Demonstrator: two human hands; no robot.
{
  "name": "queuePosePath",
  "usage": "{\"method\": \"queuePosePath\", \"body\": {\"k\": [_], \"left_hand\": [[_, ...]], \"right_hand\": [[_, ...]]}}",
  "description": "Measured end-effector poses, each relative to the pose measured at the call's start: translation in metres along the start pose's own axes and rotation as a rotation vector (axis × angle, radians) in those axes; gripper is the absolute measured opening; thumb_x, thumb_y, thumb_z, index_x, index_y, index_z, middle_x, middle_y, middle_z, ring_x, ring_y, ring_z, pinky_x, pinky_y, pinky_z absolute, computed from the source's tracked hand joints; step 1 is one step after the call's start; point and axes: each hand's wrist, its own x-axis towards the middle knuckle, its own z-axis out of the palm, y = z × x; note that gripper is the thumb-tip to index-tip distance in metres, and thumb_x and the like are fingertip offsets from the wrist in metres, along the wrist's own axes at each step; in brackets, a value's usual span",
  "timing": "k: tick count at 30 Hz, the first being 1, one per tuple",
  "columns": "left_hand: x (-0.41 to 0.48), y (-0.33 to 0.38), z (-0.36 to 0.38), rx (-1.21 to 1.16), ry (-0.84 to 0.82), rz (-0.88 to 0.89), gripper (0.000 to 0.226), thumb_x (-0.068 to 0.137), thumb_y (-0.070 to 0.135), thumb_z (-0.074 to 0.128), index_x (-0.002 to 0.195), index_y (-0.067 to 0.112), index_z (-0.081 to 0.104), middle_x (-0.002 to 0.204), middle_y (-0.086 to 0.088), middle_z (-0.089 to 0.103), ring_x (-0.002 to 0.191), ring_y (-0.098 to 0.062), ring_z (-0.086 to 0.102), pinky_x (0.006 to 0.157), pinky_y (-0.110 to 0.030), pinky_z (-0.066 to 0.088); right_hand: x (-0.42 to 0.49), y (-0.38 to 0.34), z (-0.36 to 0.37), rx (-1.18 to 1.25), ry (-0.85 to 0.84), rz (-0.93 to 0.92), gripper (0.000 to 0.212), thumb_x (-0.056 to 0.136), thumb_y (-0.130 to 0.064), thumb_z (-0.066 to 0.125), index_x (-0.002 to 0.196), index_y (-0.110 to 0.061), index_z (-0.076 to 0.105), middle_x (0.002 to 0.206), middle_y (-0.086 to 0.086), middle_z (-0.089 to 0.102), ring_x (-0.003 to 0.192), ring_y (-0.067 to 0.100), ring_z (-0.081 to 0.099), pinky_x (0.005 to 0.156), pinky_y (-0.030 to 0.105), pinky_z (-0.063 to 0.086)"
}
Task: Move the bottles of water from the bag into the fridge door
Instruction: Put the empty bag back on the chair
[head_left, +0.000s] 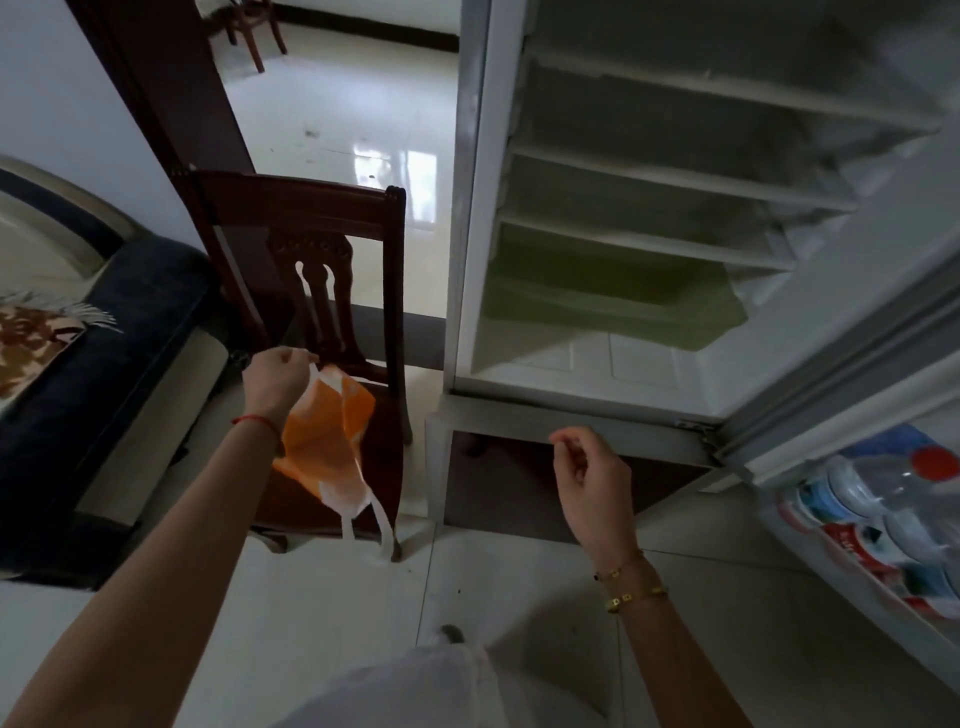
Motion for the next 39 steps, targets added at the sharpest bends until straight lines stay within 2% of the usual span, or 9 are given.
{"method": "queuePosePath", "body": {"k": [3,6,10,14,19,24,31,35,39], "left_hand": [[0.021,-0.018,0.001,0.113,-0.054,-0.064,0.032,0.093,0.023,0.045,0.089,0.003,0.069,0.096,-0.019,0.066,0.087,-0.035,0.062,0.083,-0.041,0.053],[0.028,-0.027,0.006,0.22,-0.083,-0.049,0.031,0.09,0.02,0.048,0.075,-0.003,0.062,0.08,-0.023,0.061,0.074,-0.032,0.055,0.071,-0.039,0.046],[0.027,-0.03,0.017,0.242,-0.078,0.066,0.025,0.081,0.026,0.045,0.061,0.012,0.051,0.062,-0.015,0.049,0.062,-0.032,0.047,0.063,-0.037,0.036],[0.007,-0.016,0.027,0.204,-0.105,0.176,0.025,0.091,0.017,0.042,0.085,0.016,0.066,0.073,-0.016,0.06,0.061,-0.025,0.052,0.063,-0.039,0.044],[-0.018,-0.006,0.039,0.117,-0.145,0.216,0.034,0.096,0.02,0.045,0.121,0.009,0.064,0.13,-0.009,0.059,0.118,-0.025,0.056,0.092,-0.035,0.046],[-0.054,0.004,0.045,0.029,-0.192,0.314,0.033,0.096,0.02,0.048,0.126,0.013,0.059,0.131,-0.009,0.057,0.123,-0.024,0.052,0.102,-0.042,0.045],[-0.125,0.029,0.055,-0.079,-0.252,0.482,0.032,0.095,0.022,0.051,0.125,0.015,0.06,0.129,-0.007,0.059,0.121,-0.02,0.053,0.101,-0.04,0.046],[-0.164,0.037,0.064,-0.092,-0.316,0.591,0.035,0.091,0.041,0.049,0.123,0.029,0.061,0.123,0.006,0.062,0.115,-0.011,0.058,0.096,-0.038,0.052],[-0.228,0.055,0.079,-0.152,-0.375,0.698,0.032,0.092,0.027,0.054,0.123,0.024,0.062,0.122,0.004,0.063,0.114,-0.011,0.059,0.097,-0.04,0.052]], "right_hand": [[0.005,0.001,0.005,-0.017,-0.003,-0.005,0.008,0.093,-0.013,0.057,0.095,-0.013,0.065,0.078,-0.004,0.063,0.061,0.002,0.052,0.061,0.009,0.041],[0.007,0.0,0.009,-0.011,-0.003,-0.011,0.008,0.093,-0.013,0.057,0.095,-0.012,0.065,0.079,-0.001,0.064,0.067,0.008,0.059,0.063,0.014,0.046],[0.008,-0.003,0.011,-0.016,0.006,0.011,0.007,0.093,-0.013,0.057,0.094,-0.013,0.064,0.075,-0.001,0.062,0.063,0.008,0.056,0.059,0.008,0.041],[0.007,-0.005,0.014,-0.012,0.01,0.017,0.008,0.093,-0.013,0.056,0.095,-0.015,0.064,0.075,-0.001,0.062,0.062,0.01,0.055,0.058,0.01,0.041],[0.001,-0.009,0.01,-0.008,0.025,0.037,0.008,0.094,-0.015,0.056,0.097,-0.016,0.063,0.076,-0.002,0.062,0.062,0.009,0.055,0.058,0.011,0.043],[-0.014,-0.009,-0.002,-0.011,0.08,0.054,0.009,0.094,-0.015,0.055,0.097,-0.017,0.063,0.078,-0.001,0.063,0.062,0.012,0.055,0.057,0.015,0.044],[-0.05,0.003,-0.04,0.01,0.176,0.08,0.009,0.093,-0.013,0.056,0.099,-0.017,0.062,0.079,-0.005,0.06,0.063,0.01,0.054,0.057,0.012,0.04],[-0.077,0.011,-0.071,0.031,0.255,0.095,0.012,0.093,-0.01,0.056,0.102,-0.015,0.063,0.081,-0.002,0.062,0.065,0.011,0.057,0.058,0.01,0.041],[-0.109,0.024,-0.111,0.021,0.355,0.077,0.01,0.093,-0.012,0.057,0.1,-0.014,0.063,0.077,0.004,0.063,0.061,0.017,0.055,0.055,0.024,0.046]]}}
